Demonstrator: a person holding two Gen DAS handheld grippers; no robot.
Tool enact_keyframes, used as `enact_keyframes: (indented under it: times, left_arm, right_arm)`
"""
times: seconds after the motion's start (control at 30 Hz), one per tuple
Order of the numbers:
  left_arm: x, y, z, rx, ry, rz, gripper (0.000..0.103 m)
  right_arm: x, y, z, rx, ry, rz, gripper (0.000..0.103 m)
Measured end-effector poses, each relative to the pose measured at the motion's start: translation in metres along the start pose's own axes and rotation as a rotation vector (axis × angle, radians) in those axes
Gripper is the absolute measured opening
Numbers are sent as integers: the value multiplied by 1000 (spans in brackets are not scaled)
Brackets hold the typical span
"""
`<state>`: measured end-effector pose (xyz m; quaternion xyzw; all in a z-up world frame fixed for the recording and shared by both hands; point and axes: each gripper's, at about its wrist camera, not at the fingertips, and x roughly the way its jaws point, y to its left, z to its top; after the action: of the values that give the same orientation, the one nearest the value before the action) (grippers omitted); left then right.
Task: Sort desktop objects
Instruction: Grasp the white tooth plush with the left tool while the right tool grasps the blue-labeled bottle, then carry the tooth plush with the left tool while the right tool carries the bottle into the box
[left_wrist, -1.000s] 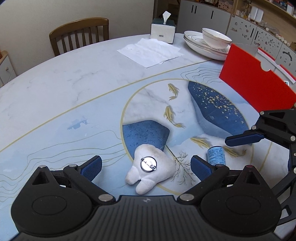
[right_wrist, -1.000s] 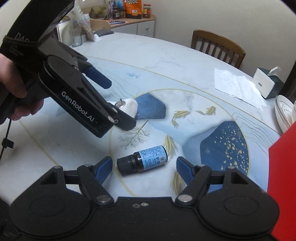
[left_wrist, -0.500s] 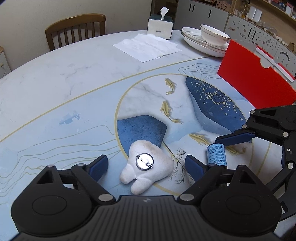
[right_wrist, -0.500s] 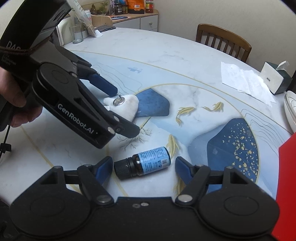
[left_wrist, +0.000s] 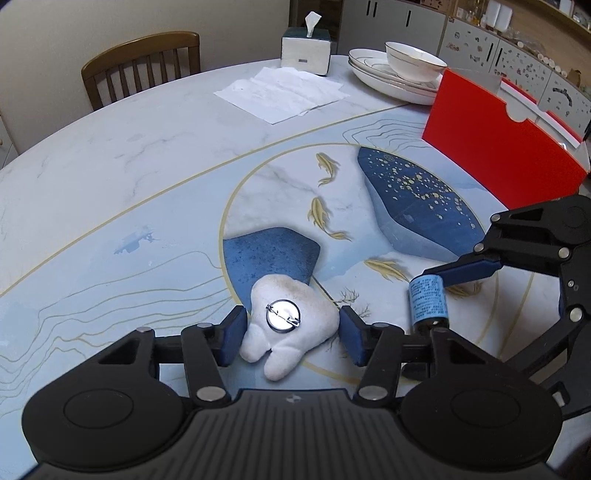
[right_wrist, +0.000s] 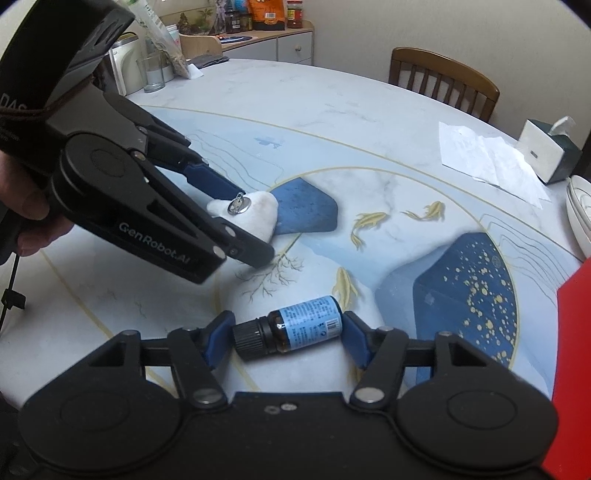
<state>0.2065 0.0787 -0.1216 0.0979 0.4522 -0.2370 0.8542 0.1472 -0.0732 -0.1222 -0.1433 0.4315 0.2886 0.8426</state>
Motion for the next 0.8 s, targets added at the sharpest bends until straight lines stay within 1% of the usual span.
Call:
enact_keyframes:
  times: [0.23, 0.37, 0.6, 0.8]
  left_arm:
    - [-4, -5, -2, -19, 7, 6, 48]
    - [-13, -10, -3, -46, -8, -2, 48]
    - [-32, -34, -1, -49, -38, -26, 48]
    - [-46, -56, 4, -41, -64, -49, 48]
  right_arm:
    - [-18, -10, -9, 49, -7, -33, 62]
    - [-33, -17, -15, 88, -19, -48, 62]
    - [-58, -32, -25, 162, -50, -86, 62]
    - [-82, -41, -32, 197, -86, -114, 62]
